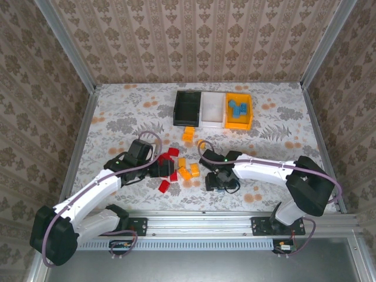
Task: Sort the legos into containers by color
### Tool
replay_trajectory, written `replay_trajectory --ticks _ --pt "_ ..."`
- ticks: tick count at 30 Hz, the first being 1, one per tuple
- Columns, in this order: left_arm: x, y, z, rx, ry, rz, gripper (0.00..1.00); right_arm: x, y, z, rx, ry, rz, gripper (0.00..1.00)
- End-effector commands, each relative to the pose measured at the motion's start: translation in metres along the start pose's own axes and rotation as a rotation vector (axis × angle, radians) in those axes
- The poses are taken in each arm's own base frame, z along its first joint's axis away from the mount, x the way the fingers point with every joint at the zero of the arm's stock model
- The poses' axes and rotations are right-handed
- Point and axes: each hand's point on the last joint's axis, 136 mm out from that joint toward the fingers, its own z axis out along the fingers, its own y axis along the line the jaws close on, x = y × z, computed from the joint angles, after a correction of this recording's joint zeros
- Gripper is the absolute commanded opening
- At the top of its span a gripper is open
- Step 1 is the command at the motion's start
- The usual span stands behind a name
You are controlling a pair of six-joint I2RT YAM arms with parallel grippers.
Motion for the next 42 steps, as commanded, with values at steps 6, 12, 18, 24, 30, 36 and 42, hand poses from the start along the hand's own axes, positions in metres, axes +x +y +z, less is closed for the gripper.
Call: replay_trajectory --ticks 6,12,18,24,30,36,42 --pt "0.004 0.001 -0.003 -0.008 0.009 -0.002 1.0 -0.004 -0.006 0.011 0.092 0.02 -0.05 0.58" --pt "0.006 0.001 -0.002 -0.004 0.006 -0.013 1.0 -0.011 -0.006 0.013 0.118 0.006 -0.066 0.48" --pt "0.006 0.001 -0.004 -0.005 0.005 -0.017 1.0 -0.015 -0.005 0.017 0.137 0.005 -0.08 0.38" --pt "0.004 0.002 -0.004 -0.009 0.0 -0.021 1.0 -0.038 0.001 -0.02 0.103 -0.095 -0.082 0.33" --pt "0.004 0.003 -0.005 -0.02 0.0 -0.018 1.0 -0.103 -0.032 -0.08 0.08 -0.218 -0.022 0.33" --pt "0.011 0.009 -0.01 -0.043 0.003 -0.024 1.0 -0.192 -0.087 -0.125 0.089 -0.341 0.079 0.32" --pt "0.017 0.013 -0.012 -0.056 0.016 -0.048 1.0 -0.278 -0.126 -0.106 0.12 -0.358 0.152 0.32"
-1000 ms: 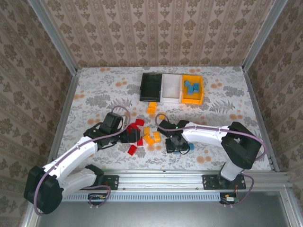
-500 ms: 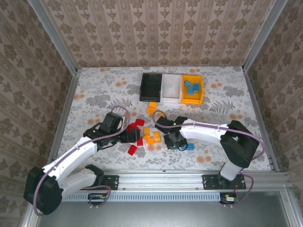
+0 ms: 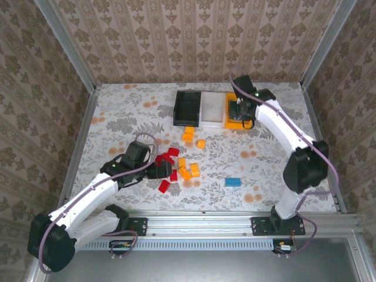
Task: Sort the legos into containers by color
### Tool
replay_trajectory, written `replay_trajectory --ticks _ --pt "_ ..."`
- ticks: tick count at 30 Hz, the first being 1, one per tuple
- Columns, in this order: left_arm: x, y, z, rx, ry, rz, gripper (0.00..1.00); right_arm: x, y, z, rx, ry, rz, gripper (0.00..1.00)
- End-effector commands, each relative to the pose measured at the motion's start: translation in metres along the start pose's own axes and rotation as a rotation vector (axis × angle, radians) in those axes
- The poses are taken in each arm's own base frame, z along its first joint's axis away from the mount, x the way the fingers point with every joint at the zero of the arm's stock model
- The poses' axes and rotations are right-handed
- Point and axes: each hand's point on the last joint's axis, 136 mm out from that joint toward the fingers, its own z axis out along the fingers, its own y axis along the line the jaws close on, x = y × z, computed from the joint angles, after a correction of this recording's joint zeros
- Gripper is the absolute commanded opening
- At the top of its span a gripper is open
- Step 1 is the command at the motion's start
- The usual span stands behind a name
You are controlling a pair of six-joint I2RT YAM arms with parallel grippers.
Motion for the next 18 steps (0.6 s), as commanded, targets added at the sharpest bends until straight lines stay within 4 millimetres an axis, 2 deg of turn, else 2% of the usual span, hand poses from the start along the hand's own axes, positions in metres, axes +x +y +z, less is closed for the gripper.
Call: replay_trajectory --ticks 1,3,6,10,13,16,18 --pt "0.014 0.01 -0.001 -0.048 0.042 -0.032 1.0 -0.012 -0.011 0.044 0.044 0.07 -0.048 0.32" --pt "0.018 0.014 -0.004 -0.065 0.047 -0.04 1.0 -0.029 -0.017 0.062 0.052 0.066 -0.03 0.32" --pt "0.022 0.019 -0.009 -0.079 0.04 -0.057 1.0 -0.043 -0.027 0.087 0.052 0.088 0.007 0.37" --pt "0.03 0.023 -0.008 -0.074 0.044 -0.083 0.94 -0.057 -0.032 0.097 0.033 0.075 0.024 0.58" --pt "0.038 0.025 -0.005 -0.077 0.068 -0.087 0.9 -0.063 -0.028 0.088 -0.007 0.06 0.025 0.66" --pt "0.048 0.025 -0.001 -0.095 0.102 -0.051 0.87 -0.067 -0.021 0.061 -0.058 0.028 0.033 0.69" --pt "0.053 0.022 0.003 -0.107 0.125 -0.015 0.85 -0.066 -0.014 0.035 -0.102 -0.017 0.039 0.7"
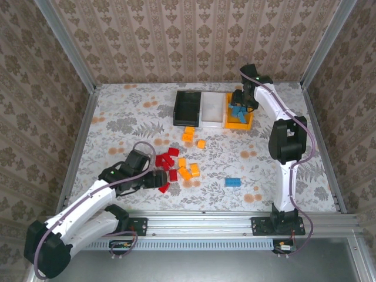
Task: Sort the legos into containers by color
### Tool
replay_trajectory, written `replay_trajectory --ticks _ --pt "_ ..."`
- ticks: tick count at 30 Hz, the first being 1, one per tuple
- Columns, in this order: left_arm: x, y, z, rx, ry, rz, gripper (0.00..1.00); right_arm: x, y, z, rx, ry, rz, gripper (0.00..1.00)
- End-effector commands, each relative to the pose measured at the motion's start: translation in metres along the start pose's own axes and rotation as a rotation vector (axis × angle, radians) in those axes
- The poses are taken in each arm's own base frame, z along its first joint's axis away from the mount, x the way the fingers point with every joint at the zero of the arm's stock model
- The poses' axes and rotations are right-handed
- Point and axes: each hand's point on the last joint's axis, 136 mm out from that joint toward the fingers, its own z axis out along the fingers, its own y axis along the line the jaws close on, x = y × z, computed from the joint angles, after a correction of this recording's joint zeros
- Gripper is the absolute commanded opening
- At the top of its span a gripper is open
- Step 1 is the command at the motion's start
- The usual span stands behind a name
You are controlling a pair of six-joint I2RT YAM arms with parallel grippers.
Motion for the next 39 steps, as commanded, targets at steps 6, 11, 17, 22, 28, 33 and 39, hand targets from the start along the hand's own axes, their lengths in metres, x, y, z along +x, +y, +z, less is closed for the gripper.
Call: replay_trajectory --ticks 6,11,17,22,28,33,39 --pt "0.013 -0.012 0.018 -0.085 0.092 0.149 0.8 0.037 0.046 -0.121 -0.305 -0.125 0.012 0.7" --pt "0.005 -0.02 0.026 -0.115 0.11 0.224 0.78 0.101 0.054 -0.144 -0.347 -0.111 -0.042 0.7" --pt "0.003 -0.029 0.042 -0.096 0.141 0.269 0.73 0.165 0.033 -0.16 -0.333 -0.079 -0.057 0.7" --pt "0.005 -0.03 0.052 -0.113 0.177 0.291 0.67 0.195 0.011 -0.166 -0.3 -0.067 -0.052 0.7" --pt "0.009 -0.028 0.06 -0.133 0.203 0.302 0.65 0.202 0.008 -0.167 -0.303 -0.061 -0.042 0.7" --pt "0.016 -0.022 0.065 -0.166 0.226 0.307 0.59 0.201 0.01 -0.168 -0.317 -0.072 -0.029 0.7" --pt "0.019 -0.017 0.067 -0.184 0.23 0.292 0.48 0.203 0.013 -0.167 -0.334 -0.068 -0.015 0.7"
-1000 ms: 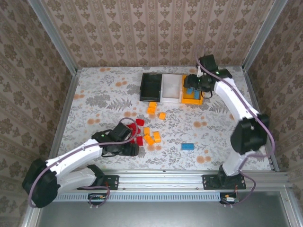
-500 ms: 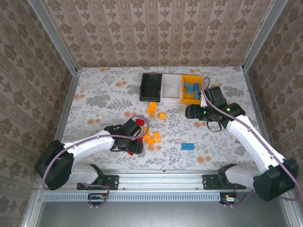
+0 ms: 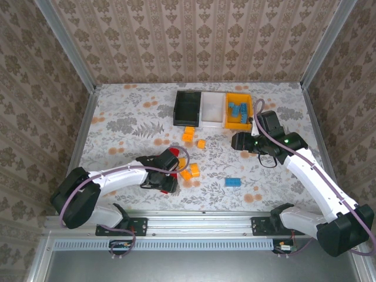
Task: Sort the legos into containers by color
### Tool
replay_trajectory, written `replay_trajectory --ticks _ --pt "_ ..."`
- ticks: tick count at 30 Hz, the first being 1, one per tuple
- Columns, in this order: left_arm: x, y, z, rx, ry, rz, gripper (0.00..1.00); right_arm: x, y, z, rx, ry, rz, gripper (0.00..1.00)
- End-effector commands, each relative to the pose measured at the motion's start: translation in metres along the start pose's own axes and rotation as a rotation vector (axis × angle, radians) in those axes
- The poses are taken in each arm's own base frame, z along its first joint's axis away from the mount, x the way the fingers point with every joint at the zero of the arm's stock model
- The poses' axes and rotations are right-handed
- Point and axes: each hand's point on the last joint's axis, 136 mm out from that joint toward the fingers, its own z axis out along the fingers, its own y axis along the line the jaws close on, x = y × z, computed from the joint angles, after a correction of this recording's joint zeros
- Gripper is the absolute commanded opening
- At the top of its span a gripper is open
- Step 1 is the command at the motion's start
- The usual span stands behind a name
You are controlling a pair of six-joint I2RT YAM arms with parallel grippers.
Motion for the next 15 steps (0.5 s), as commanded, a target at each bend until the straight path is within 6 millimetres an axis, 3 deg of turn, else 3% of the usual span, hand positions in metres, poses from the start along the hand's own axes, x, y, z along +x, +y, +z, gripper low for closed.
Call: replay_trajectory --ticks 1,10,15 --pt "-0.001 0.002 0.0 -0.019 -0.007 0.003 0.47 0.005 0.0 -0.002 -0.01 -0.003 0.021 0.7" --pt "-0.003 0.002 -0.01 -0.019 -0.017 -0.02 0.35 0.014 0.001 0.006 -0.03 0.022 0.036 0.7" --pt "-0.009 -0.002 -0.033 0.013 -0.075 -0.037 0.34 0.024 -0.006 0.014 -0.002 0.058 0.039 0.71"
